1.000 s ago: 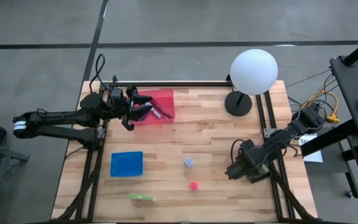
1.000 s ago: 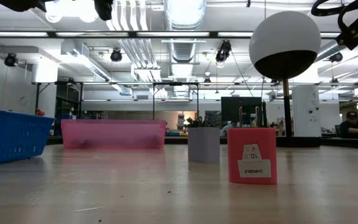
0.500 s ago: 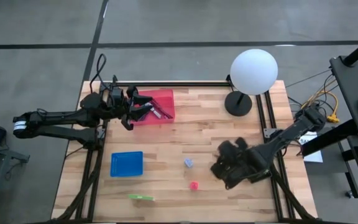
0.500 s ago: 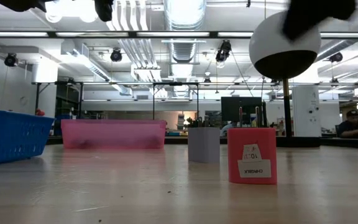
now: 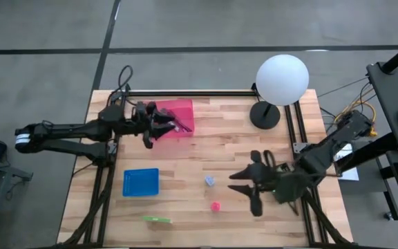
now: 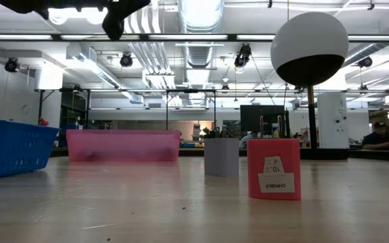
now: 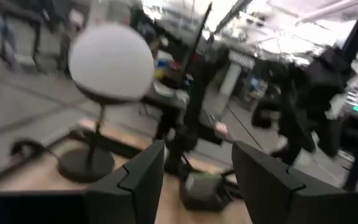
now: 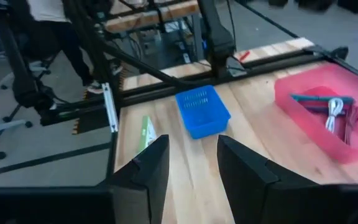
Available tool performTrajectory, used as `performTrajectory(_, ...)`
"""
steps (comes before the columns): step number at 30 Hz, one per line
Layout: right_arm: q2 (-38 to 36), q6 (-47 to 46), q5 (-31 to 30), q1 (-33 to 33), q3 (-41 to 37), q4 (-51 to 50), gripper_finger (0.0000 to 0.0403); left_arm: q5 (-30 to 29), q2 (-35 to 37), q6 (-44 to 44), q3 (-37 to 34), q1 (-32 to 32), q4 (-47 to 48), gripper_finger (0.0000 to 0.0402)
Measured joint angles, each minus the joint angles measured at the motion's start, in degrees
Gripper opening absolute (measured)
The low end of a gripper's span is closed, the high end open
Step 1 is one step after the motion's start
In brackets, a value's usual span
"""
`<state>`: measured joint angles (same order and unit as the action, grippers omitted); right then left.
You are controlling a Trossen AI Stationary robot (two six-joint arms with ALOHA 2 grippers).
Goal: Pick and place items into bin
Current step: Put the card reader box into the black bin
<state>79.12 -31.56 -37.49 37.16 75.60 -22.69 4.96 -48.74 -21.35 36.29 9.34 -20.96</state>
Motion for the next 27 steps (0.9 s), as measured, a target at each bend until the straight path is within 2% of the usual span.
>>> performTrajectory(7,-3.8,3.0,-0.2,-0.1,-0.9,-1.1,0.0114,5.6,-1.5,-10.4,0.2,-3.0,5.1,0.0173)
performTrajectory(11,-4.6,5.6,0.0,0.0,-0.9,-1.1,0.0109,8.1,-1.5,-16.3,1.1,-7.1,9.4,0.0173)
performTrajectory(15,-4.5,6.5,-0.1,-0.1,-1.0,-2.0,0.0105,8.7,-1.9,-20.6,3.6,-13.0,18.3,0.0173)
performTrajectory(21,-4.4,5.4,0.0,0.0,-1.0,-6.5,0.0098,6.0,-6.4,-24.5,11.0,-23.0,32.6,0.0173)
performTrajectory(27,-4.4,5.1,-0.1,-0.1,-1.0,-8.9,0.0092,3.4,-16.0,-24.8,22.4,-31.8,45.7,0.0173)
